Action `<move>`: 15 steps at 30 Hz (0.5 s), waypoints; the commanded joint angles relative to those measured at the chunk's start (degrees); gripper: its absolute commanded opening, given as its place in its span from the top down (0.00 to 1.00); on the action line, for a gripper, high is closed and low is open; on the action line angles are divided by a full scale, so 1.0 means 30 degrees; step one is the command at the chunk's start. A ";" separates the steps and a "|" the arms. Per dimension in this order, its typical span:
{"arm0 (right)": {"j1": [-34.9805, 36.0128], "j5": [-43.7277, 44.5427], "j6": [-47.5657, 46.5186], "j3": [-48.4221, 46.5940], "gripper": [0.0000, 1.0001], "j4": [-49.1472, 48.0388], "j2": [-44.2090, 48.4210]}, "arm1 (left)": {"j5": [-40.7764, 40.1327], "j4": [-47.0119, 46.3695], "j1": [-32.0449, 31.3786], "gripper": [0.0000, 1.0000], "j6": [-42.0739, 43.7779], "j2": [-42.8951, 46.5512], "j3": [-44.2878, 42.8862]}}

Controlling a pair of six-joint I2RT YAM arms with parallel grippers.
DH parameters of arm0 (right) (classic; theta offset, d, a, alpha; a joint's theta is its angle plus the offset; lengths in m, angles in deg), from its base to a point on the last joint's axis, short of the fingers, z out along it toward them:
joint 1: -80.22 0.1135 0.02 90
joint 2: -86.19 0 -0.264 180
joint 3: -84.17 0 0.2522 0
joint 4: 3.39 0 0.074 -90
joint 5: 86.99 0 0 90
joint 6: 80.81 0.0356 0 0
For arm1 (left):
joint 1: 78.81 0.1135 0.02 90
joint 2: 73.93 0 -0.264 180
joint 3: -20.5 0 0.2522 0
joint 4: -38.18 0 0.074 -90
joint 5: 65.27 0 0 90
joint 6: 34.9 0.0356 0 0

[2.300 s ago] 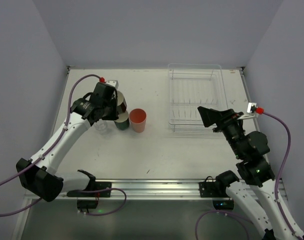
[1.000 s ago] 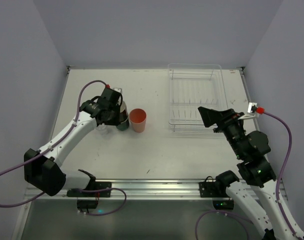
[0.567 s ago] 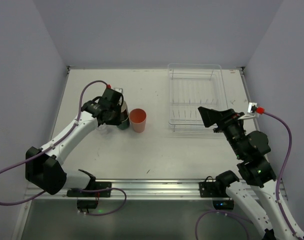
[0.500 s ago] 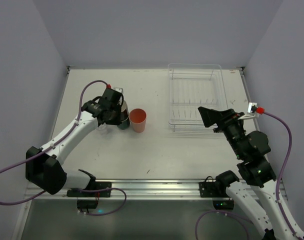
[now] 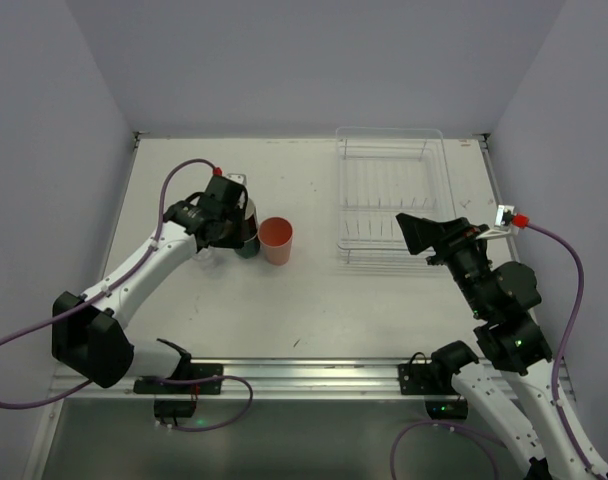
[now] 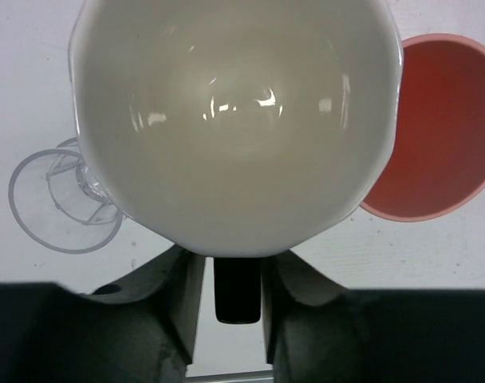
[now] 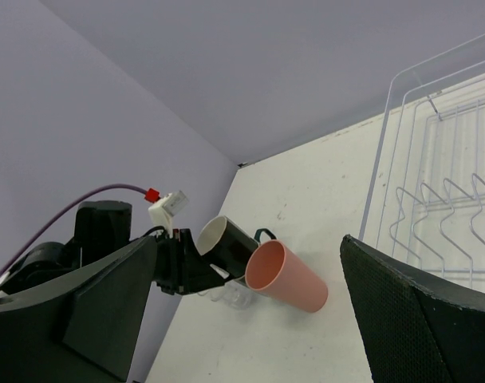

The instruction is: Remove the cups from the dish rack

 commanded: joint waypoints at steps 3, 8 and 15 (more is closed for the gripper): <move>-0.0057 0.0199 -0.0232 -0.0298 0.01 -0.0200 -0.0304 | -0.0944 -0.0779 -0.0051 0.57 0.0272 0.0372 -0.0603; -0.0057 0.0257 -0.0232 -0.0298 0.01 -0.0200 -0.0274 | -0.1149 -0.0750 -0.0051 0.46 0.0271 0.0694 -0.0720; -0.0057 0.0082 -0.0232 -0.0269 0.01 -0.0200 -0.0391 | -0.1530 -0.0312 -0.0022 0.41 -0.0050 0.2184 -0.0749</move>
